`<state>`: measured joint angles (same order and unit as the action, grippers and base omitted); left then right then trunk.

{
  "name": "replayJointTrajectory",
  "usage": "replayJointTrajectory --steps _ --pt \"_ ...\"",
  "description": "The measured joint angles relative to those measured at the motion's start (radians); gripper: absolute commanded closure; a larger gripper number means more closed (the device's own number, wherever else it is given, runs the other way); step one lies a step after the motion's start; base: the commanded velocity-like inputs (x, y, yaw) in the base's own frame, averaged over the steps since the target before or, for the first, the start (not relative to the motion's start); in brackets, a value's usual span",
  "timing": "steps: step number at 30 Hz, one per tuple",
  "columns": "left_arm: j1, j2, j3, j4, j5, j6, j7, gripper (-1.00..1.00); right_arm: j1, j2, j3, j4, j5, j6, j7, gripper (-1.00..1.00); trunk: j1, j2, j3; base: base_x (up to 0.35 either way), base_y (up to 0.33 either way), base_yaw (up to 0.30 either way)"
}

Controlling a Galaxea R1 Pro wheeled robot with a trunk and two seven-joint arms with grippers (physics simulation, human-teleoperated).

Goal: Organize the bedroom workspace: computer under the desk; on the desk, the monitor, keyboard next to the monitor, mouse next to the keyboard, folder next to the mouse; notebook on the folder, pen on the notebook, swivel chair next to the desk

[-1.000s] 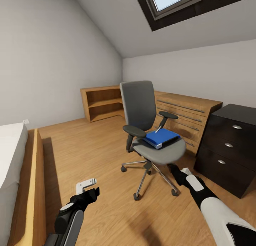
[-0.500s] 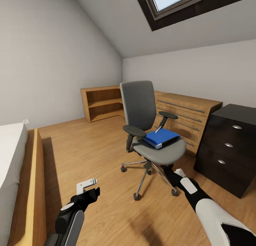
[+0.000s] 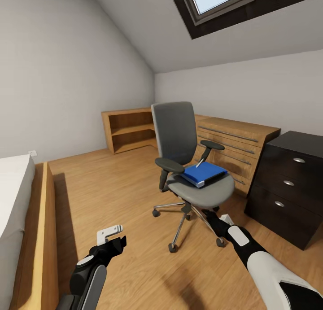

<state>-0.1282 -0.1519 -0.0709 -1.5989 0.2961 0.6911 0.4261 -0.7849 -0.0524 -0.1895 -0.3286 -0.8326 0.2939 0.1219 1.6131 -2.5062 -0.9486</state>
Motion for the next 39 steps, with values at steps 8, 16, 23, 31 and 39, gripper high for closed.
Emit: replayJointTrajectory --steps 8,16,23,31,39 --pt "0.0 0.0 0.001 0.0 0.0 0.0 0.0 -1.0 0.001 -0.001 0.001 0.001 0.009 0.0 0.05 -1.0 0.0 0.0 0.0 0.0 0.0 0.0" --pt "0.0 0.0 0.001 0.0 0.0 0.001 0.0 -1.0 0.002 -0.007 0.0 0.036 0.11 -0.006 0.244 -1.0 0.0 0.0 0.0 0.0 0.0 0.0" --pt "0.0 0.0 0.0 -0.001 0.0 0.0 0.0 -1.0 0.002 -0.011 -0.001 0.037 0.112 -0.006 0.25 -1.0 0.0 0.0 0.0 0.005 0.0 0.0" --pt "0.0 0.0 0.0 -0.002 0.0 0.0 0.0 -1.0 0.002 -0.012 -0.001 0.038 0.112 -0.007 0.249 -1.0 0.0 0.0 0.0 0.145 0.0 0.0" --pt "0.0 0.0 0.0 -0.002 0.0 -0.001 0.0 -1.0 0.002 -0.012 0.007 0.036 0.1 -0.004 0.252 -1.0 -0.001 0.0 0.0 0.14 0.0 0.0"
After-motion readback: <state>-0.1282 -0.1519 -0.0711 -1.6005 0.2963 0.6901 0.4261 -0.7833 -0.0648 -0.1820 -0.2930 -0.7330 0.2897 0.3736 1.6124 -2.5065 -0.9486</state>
